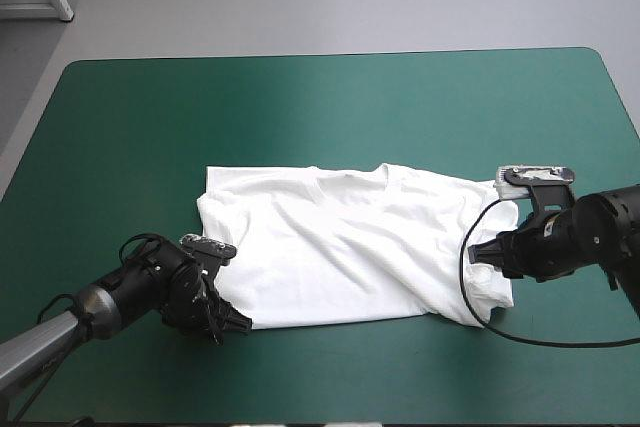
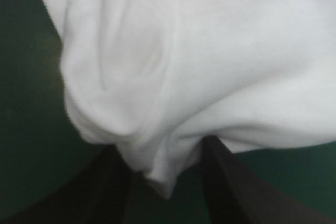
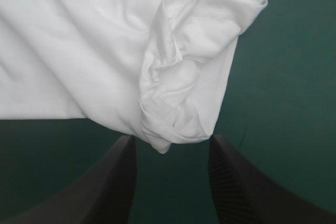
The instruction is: Fold the cloth
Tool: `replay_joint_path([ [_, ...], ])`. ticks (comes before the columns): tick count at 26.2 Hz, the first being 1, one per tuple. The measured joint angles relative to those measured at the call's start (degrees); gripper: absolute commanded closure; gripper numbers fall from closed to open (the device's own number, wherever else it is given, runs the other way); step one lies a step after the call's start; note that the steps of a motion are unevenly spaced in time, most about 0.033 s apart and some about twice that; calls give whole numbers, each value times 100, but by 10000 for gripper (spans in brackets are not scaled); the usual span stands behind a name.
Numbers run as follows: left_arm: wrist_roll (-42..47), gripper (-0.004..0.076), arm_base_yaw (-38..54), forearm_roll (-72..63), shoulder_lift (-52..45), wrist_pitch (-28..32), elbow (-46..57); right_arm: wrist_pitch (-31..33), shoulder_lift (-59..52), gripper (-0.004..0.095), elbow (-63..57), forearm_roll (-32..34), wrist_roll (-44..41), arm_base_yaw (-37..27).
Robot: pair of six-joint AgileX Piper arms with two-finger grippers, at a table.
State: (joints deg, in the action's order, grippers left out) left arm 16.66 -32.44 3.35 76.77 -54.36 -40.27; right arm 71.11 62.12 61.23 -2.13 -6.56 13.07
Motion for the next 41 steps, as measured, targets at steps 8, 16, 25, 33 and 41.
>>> replay_joint_path([
  [8, -30, 733, -21, -335, 43, 115, -17, -363, -13, 426, -1101, 50, -21, 0],
  [16, -80, 733, -21, -335, 43, 122, -17, -1199, 295, 426, -1486, -312, -6, 0],
  [25, -85, 733, -21, -335, 43, 122, -17, -1497, 1106, 427, -1752, -312, 42, 0],
  [33, -85, 733, -21, -335, 48, 160, -17, -1804, 1144, 853, -2291, -225, -3, 0],
  [41, -273, 733, -21, -96, 197, 24, -374, -1738, 1057, 926, -2185, -208, -118, -6],
])
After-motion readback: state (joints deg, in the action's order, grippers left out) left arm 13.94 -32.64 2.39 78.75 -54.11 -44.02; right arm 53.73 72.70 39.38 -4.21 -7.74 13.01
